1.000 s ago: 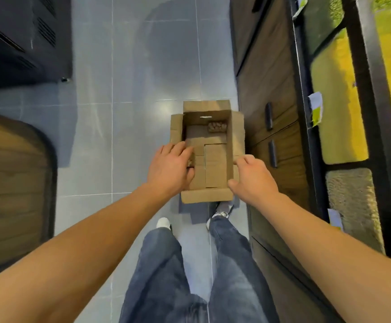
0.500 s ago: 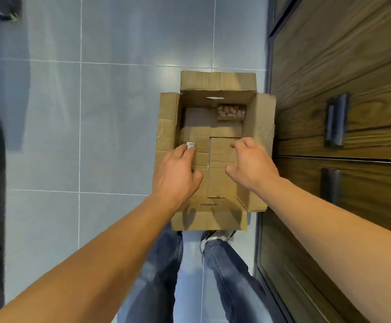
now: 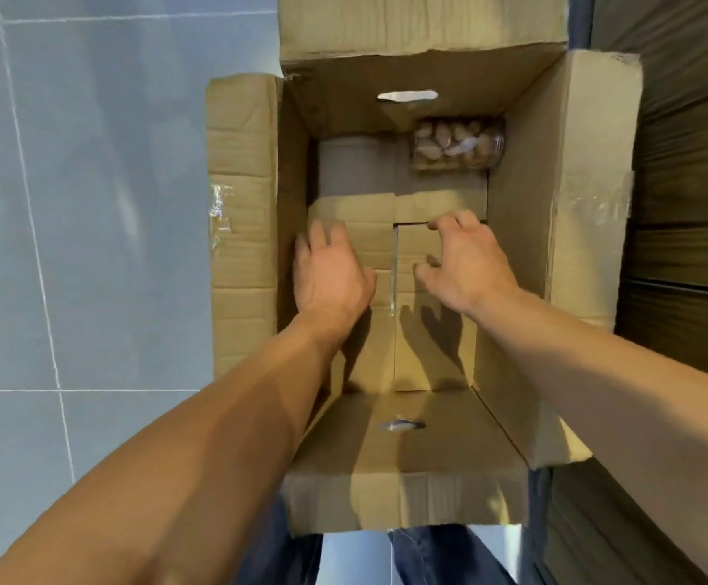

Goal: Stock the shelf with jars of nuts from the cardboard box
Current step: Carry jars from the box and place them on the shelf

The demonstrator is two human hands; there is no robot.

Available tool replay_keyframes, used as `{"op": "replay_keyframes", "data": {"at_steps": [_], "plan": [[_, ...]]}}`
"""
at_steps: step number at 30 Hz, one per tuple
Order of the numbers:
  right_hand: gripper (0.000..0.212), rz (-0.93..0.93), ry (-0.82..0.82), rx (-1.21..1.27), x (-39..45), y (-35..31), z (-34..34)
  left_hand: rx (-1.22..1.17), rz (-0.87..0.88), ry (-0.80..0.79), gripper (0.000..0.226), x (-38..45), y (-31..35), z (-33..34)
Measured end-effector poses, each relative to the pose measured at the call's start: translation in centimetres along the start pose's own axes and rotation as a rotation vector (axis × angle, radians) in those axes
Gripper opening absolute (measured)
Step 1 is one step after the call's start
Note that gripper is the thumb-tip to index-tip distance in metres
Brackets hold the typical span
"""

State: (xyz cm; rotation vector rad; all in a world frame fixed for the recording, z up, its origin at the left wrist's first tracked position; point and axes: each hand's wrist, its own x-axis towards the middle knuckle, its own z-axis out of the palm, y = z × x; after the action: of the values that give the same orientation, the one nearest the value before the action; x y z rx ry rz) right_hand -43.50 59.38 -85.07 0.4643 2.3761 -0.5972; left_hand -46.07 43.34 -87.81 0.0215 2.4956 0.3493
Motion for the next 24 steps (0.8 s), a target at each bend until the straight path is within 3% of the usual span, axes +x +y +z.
{"op": "replay_keyframes", "data": {"at_steps": [5,11,19,24], "plan": [[0.059,-0.023,0.052,0.066,3.3,1.0,1.7,-0.151,-0.125,0.031,0.053,3.2,-1.2,2.4],[0.061,-0.033,0.192,0.003,8.4,1.3,-0.8,-0.222,-0.087,-0.054,0.042,4.3,-0.5,2.8],[0.076,0.052,0.298,-0.276,11.6,1.5,-1.6,-0.416,0.028,0.052,0.078,7.1,2.0,-0.9],[0.075,0.031,0.119,-0.417,10.4,2.4,0.9,-0.362,0.058,0.050,0.079,7.1,2.3,-1.7]]}}
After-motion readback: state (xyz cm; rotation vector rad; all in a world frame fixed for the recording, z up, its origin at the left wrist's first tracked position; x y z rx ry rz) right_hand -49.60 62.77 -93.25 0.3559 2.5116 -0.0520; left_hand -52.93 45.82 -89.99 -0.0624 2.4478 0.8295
